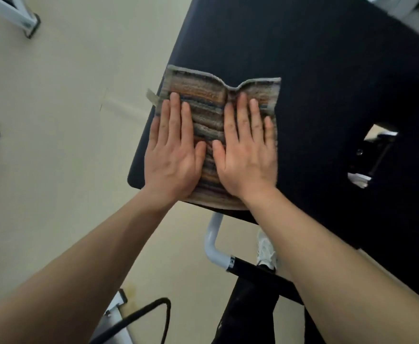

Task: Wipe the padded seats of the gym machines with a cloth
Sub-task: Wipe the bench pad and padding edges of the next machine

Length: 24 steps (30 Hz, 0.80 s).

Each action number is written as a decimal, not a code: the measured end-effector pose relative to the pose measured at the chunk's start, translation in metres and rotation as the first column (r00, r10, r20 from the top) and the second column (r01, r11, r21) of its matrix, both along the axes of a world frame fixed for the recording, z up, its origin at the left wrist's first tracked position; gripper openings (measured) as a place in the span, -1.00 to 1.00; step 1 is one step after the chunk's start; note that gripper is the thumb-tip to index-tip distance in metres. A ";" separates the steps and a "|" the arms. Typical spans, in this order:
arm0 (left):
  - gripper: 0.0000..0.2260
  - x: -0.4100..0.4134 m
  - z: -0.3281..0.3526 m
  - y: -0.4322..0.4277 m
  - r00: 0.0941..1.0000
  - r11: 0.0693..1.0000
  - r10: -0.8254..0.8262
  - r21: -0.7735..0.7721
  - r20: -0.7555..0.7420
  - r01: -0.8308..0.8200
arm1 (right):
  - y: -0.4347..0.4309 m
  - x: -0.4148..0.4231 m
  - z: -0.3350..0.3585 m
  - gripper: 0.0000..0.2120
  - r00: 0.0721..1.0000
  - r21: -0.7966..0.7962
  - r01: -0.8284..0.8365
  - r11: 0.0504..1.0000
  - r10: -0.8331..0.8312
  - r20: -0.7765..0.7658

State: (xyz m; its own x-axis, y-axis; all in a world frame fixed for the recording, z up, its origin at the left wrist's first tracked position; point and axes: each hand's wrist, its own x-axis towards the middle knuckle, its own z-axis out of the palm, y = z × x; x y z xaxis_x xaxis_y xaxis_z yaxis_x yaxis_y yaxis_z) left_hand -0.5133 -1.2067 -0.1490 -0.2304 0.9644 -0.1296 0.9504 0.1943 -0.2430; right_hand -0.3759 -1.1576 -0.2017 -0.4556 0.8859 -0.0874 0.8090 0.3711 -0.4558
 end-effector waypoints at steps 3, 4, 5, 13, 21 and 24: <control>-0.36 0.003 -0.002 0.075 0.998 0.999 0.018 0.045 0.057 -0.021 | 0.093 -0.004 0.002 -0.34 1.000 0.060 0.004 0.998 -0.004 0.010; -0.36 0.002 -0.003 0.097 0.997 0.998 0.033 0.059 0.071 -0.037 | 0.118 -0.003 0.002 -0.34 0.999 0.068 0.039 0.997 -0.041 0.027; -0.37 0.002 -0.003 0.110 0.996 0.997 0.041 0.065 0.075 -0.046 | 0.133 -0.003 0.002 -0.34 0.996 0.071 0.069 0.995 -0.072 0.046; -0.37 -0.007 0.002 -0.048 0.991 0.992 0.124 -0.005 0.046 -0.124 | -0.032 -0.018 0.005 -0.31 0.999 -0.003 -0.017 1.000 0.017 -0.037; -0.39 -0.003 -0.005 0.078 0.956 0.959 0.260 0.081 0.136 -0.273 | 0.100 -0.030 0.006 -0.31 0.993 0.063 -0.101 0.993 0.104 -0.059; -0.40 0.000 -0.006 0.160 0.938 0.937 0.288 0.144 0.194 -0.318 | 0.177 -0.036 0.009 -0.33 0.998 0.098 -0.051 0.994 0.055 -0.041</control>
